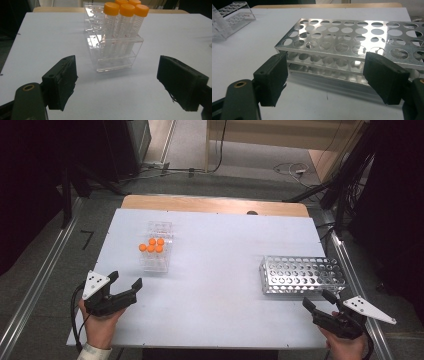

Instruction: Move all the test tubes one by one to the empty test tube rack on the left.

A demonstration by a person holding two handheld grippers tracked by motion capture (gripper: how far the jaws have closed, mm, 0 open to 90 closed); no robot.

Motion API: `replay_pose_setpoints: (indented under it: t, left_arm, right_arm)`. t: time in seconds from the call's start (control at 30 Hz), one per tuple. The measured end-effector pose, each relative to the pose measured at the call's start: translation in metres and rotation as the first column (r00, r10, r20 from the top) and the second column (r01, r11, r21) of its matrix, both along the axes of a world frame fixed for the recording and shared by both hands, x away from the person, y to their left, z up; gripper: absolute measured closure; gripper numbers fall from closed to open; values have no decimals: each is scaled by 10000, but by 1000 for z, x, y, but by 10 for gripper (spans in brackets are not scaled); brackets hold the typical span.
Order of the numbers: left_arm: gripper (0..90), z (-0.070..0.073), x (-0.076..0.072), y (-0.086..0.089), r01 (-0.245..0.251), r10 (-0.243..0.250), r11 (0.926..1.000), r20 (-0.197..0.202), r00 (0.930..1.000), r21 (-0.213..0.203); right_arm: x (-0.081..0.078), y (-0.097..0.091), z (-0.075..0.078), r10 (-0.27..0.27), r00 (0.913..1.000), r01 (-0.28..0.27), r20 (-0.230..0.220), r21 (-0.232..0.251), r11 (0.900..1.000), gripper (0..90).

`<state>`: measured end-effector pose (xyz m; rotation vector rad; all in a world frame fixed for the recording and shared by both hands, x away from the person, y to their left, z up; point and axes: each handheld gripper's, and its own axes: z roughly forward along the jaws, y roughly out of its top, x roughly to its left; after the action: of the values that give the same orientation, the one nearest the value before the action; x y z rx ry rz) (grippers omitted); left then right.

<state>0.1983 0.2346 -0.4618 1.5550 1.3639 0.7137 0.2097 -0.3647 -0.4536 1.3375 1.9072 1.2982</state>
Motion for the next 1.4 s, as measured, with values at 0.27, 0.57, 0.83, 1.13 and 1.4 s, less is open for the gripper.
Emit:
replay_pose_setpoints:
  t: [0.27,0.57,0.83,1.13,1.4]
  left_arm:
    - [167,-1,-3,5,-236,236,9997,76,9997,-14]
    - [167,-2,-7,10,-421,421,9991,52,9991,18]
    - [167,-4,-9,14,-524,524,9986,-6,9986,40]
    - [167,-7,-10,18,-705,706,9975,-98,9975,103]
    - [167,-11,-11,22,-866,873,9960,-296,9957,237]
  right_arm:
    - [-1,-5,-1,-156,9999,156,-2,-16,9999,184]
    - [-1,-10,-2,-324,9995,324,-22,-3,9995,184]
    - [-1,-14,-3,-457,9989,457,-33,-66,9989,184]
    - [-2,-19,-4,-662,9978,661,-43,-107,9978,184]
    - [-2,-23,-7,-928,9956,922,-132,-370,9951,184]
